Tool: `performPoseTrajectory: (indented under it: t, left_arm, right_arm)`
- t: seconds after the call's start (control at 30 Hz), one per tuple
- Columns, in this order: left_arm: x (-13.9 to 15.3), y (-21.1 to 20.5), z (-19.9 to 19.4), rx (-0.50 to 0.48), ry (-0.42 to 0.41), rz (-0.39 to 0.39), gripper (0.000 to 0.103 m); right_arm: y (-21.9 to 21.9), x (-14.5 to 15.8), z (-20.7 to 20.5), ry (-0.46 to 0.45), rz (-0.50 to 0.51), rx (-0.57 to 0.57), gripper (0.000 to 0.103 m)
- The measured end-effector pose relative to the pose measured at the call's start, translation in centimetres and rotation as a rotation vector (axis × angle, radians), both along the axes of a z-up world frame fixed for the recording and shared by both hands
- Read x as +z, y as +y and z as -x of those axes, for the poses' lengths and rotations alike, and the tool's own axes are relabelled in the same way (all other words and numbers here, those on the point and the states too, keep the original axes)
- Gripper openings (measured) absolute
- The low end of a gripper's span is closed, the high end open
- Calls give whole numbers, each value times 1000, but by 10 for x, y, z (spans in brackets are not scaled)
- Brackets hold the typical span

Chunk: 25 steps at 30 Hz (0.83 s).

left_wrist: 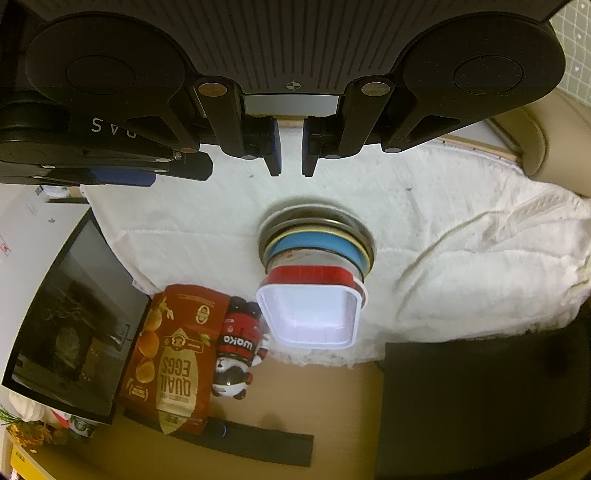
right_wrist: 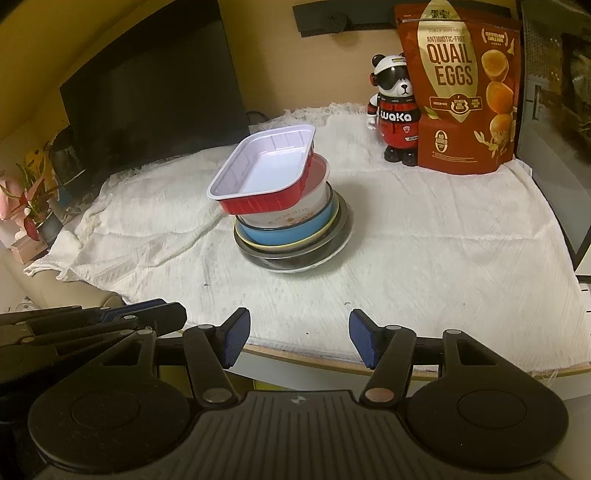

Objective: Organize plates and bowls

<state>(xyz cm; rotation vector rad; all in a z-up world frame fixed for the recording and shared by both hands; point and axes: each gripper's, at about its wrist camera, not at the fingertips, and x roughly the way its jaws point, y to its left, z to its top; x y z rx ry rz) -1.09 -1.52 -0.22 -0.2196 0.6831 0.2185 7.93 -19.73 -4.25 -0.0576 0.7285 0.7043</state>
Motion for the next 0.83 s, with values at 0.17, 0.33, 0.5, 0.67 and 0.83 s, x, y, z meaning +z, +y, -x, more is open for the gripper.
performPoseTrajectory:
  t: [0.17, 0.33, 0.5, 0.67, 0.83]
  left_arm:
    - [0, -1, -1, 2, 1, 1, 15]
    - [-1, 0, -4, -1, 4, -1, 15]
    - [-3, 0, -8, -3, 9, 3, 15]
    - [-5, 5, -11, -2, 12, 10, 15]
    - [-10, 19, -16, 15, 27, 17, 16]
  right_arm:
    - [0, -1, -1, 0, 1, 6, 60]
    - [1, -1, -2, 4, 1, 5, 60]
    - [-1, -1, -4, 10, 2, 2, 60]
    - [-1, -3, -8, 14, 3, 1, 60]
    - [10, -5, -14, 16, 14, 15, 60]
